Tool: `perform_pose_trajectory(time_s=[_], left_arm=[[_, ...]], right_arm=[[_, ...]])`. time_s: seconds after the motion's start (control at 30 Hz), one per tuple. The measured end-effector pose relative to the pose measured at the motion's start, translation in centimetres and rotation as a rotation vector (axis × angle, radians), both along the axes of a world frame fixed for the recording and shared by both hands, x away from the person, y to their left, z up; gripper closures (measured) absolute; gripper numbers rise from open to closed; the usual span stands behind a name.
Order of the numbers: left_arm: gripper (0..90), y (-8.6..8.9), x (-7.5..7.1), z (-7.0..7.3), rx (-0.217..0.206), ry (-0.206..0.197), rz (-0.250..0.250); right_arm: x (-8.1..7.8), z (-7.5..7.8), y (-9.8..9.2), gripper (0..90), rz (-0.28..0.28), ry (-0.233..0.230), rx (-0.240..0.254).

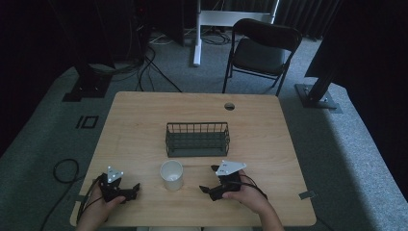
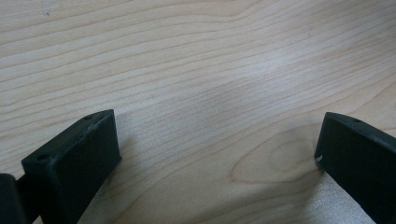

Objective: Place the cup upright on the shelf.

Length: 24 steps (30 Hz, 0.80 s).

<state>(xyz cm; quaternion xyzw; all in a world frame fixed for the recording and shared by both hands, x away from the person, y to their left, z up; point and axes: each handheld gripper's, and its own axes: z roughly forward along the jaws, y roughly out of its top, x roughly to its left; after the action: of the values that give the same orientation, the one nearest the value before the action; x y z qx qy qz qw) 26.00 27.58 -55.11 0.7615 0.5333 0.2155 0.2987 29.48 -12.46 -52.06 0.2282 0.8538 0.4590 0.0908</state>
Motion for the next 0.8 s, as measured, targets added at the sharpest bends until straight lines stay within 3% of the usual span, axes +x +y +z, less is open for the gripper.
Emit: perform_pose_trajectory(time_s=[0.5,0.8], left_arm=[[0.1,0.0,0.0,0.0,0.0,0.0,0.0],[0.1,0.0,0.0,0.0,0.0,0.0,0.0]], right_arm=[[0.0,0.1,3.4,11.0,0.057,-0.017,0.025],[-0.1,0.3,5.2,11.0,0.089,-0.032,0.067]])
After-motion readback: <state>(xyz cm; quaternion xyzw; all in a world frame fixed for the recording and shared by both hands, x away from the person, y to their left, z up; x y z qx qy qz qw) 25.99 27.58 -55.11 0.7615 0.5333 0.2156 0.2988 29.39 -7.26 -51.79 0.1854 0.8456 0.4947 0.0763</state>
